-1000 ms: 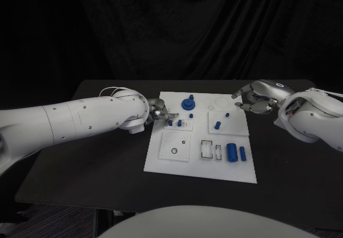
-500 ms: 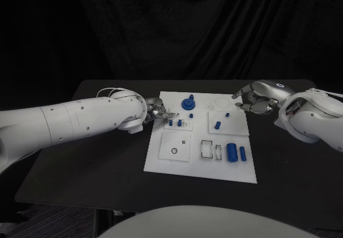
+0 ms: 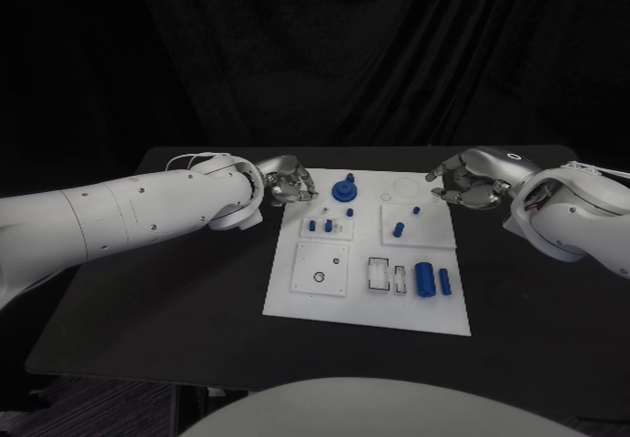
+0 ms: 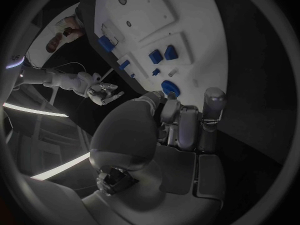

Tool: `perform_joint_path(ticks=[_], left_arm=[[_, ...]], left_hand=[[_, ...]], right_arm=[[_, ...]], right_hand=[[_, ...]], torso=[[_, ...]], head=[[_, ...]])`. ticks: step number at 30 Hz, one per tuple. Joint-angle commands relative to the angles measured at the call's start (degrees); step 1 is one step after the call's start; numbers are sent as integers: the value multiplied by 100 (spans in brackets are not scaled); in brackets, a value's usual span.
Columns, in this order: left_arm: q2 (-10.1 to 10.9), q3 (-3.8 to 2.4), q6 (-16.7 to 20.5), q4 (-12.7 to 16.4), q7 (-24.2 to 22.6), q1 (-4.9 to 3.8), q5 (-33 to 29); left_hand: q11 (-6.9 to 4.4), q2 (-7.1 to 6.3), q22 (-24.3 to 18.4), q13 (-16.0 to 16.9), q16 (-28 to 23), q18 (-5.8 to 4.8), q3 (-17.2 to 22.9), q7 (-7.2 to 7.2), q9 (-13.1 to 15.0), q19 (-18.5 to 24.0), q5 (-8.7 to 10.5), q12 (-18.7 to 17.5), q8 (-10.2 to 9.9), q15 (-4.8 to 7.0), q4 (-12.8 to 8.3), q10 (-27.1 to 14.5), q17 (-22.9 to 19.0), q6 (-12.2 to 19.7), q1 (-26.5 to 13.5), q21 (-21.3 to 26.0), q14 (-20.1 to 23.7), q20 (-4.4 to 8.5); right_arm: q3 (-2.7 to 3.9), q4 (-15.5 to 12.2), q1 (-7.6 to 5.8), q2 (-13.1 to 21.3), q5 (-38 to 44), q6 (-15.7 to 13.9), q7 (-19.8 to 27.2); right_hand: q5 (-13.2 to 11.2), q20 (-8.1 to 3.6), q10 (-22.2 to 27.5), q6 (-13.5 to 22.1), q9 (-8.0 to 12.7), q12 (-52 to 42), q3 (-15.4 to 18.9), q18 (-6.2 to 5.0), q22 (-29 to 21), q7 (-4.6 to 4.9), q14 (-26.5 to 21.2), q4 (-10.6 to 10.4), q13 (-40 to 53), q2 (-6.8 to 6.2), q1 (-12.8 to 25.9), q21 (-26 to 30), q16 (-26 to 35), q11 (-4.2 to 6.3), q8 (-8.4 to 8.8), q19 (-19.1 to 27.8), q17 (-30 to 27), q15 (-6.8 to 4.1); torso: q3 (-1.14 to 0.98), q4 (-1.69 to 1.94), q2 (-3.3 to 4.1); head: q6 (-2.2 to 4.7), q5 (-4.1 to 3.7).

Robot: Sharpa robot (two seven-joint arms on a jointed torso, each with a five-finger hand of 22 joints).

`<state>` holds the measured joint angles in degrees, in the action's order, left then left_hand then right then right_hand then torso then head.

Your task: Assemble the parts on the task board

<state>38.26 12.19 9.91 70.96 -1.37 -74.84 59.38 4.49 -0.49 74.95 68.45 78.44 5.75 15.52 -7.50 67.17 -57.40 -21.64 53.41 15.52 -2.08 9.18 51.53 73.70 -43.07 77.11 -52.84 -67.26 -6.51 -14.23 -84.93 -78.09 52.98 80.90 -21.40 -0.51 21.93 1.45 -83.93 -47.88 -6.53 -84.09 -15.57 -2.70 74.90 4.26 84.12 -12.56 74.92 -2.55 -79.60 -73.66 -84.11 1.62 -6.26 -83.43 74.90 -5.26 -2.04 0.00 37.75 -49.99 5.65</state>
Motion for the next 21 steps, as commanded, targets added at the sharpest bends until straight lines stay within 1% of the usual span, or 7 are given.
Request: perform_joint_path(ticks=[1, 3, 5, 7, 9, 13, 21], left_arm=[[-76, -3, 169, -133, -1722, -24, 42], [-122, -3, 177, -214, -1973, -29, 257], [-181, -3, 196, -315, -2216, -31, 662], [-248, -2, 243, -417, -2433, -30, 1086], [-294, -2, 308, -473, -2519, -26, 1398], [-411, -2, 546, -583, -2611, -7, 1969], [-678, -3, 1055, -848, -2549, 65, 2722]], left_hand=[[153, -71, 344, -550, -304, 74, 171, -58, -230, 495, 211, -972, -144, -157, -30, -944, -271, 203, 357, 278, 749, -94], [300, -140, 401, -995, -289, 24, 395, -168, -550, 383, 566, -1533, -371, -229, -70, -1327, -345, 381, 604, 24, 822, -149], [276, -245, 459, -1513, -268, 20, 535, -215, -913, 178, 710, -1987, -476, -237, -119, -1482, -482, 311, 783, -303, 786, -172], [43, -385, 726, -2062, 244, -18, 600, 30, -1494, -966, 1174, -2352, -745, 32, -170, -1523, 1, 336, 940, -1370, -491, -95], [-114, -472, 804, -2375, 315, -39, 657, 202, -1812, -1329, 1197, -2547, -839, 206, -231, -1522, 82, 115, 1081, -1682, -796, -15], [-190, -655, 825, -2970, 247, -59, 619, 308, -2423, -1471, 1173, -2936, -1182, 273, -234, -1683, -36, 83, 1111, -1760, -878, 82], [-334, -776, 916, -3593, 306, -133, 615, 468, -3135, -1811, 594, -3073, -1198, 410, -315, -1487, 15, -32, 1141, -2025, -1134, 172]], right_arm=[[4, -16, 13, 17, 9, -42, -126], [4, -19, 13, 24, 9, -55, -123], [4, -21, 13, 35, 9, -68, -119], [5, -19, 13, 43, 9, -75, -116], [5, -17, 12, 46, 9, -75, -114], [5, -16, 13, 52, 9, -77, -108], [5, -15, 13, 14, 9, -87, -96]], right_hand=[[15, 14, -48, -51, 8, 38, -11, -85, 1038, 6, 378, 11, 539, 12, -51, 24, 38, -28, 29, 8, 512, 42], [14, 14, -51, -53, 9, 35, -12, -84, 1039, 6, 379, 10, 544, 13, -48, 21, 36, -28, 29, 7, 516, 42], [14, 14, -51, -53, 9, 35, -12, -84, 1039, 6, 379, 10, 544, 13, -48, 21, 36, -28, 29, 7, 516, 42], [13, 14, -57, -53, 10, 29, -11, -83, 1039, 6, 381, 10, 553, 12, -45, 19, 29, -28, 30, 6, 527, 42], [13, 14, -57, -53, 10, 29, -11, -83, 1039, 6, 381, 10, 553, 12, -45, 19, 29, -28, 30, 6, 527, 42], [13, 14, -57, -53, 10, 29, -11, -83, 1039, 6, 381, 10, 553, 12, -45, 19, 29, -28, 30, 6, 527, 42], [11, 15, -55, -57, 10, 31, -10, -80, 1044, 7, 383, 8, 550, 10, -38, 1, 24, -29, 29, -1, 534, 43]], torso=[[-6, 4, -1], [-8, 4, -4], [-8, 0, -4], [-5, -10, 1], [-4, -13, 6], [-5, -16, 15], [11, -3, 49]], head=[[-1, -14], [-1, -6], [-1, 18], [-1, 40], [-1, 43], [-1, 40], [-1, 19]])
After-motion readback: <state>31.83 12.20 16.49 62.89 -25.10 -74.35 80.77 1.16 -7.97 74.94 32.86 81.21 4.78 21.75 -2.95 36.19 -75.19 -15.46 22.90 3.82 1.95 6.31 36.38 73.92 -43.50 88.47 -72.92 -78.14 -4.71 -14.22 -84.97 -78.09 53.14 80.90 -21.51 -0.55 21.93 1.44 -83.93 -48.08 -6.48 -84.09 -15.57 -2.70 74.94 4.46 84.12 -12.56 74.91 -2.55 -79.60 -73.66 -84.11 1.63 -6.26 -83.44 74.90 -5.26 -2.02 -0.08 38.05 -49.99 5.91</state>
